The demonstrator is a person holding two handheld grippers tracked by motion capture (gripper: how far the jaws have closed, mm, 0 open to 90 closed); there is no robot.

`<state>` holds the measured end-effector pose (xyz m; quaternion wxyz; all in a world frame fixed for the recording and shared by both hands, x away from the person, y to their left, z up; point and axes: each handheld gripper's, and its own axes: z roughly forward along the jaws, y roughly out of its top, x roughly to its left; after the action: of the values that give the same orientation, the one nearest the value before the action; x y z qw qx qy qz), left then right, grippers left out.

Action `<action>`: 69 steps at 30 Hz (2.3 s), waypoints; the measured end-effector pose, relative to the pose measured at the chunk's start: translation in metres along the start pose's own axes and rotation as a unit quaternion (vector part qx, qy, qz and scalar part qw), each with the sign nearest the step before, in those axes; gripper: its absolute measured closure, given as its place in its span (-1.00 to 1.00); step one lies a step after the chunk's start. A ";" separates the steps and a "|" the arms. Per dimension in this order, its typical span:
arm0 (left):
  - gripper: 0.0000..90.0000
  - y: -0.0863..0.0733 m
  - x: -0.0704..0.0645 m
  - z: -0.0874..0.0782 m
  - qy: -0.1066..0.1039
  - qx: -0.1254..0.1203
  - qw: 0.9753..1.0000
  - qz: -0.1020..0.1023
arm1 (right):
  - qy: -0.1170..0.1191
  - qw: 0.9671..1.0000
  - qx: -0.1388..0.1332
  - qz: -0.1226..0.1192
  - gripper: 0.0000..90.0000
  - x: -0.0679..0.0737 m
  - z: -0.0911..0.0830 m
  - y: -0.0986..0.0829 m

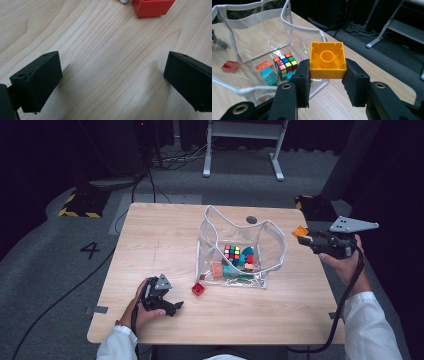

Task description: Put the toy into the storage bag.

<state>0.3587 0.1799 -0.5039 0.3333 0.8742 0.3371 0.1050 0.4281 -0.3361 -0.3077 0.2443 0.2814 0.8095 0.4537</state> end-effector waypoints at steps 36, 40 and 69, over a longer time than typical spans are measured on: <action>-0.96 0.000 0.000 0.000 0.000 0.000 1.000 0.000 | 0.131 0.966 0.171 -0.146 0.32 0.060 0.128 0.057; -0.96 0.000 0.000 0.000 0.000 0.000 1.000 0.000 | 0.130 0.957 0.214 -0.150 0.32 0.060 0.140 0.053; -0.96 0.000 0.000 0.000 0.001 0.000 1.000 0.000 | 0.094 0.934 0.307 -0.155 0.28 0.028 0.118 0.029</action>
<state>0.3587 0.1801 -0.5038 0.3324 0.8743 0.3373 0.1061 0.4914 -0.2339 -0.3420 0.1357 0.1699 0.9622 0.1641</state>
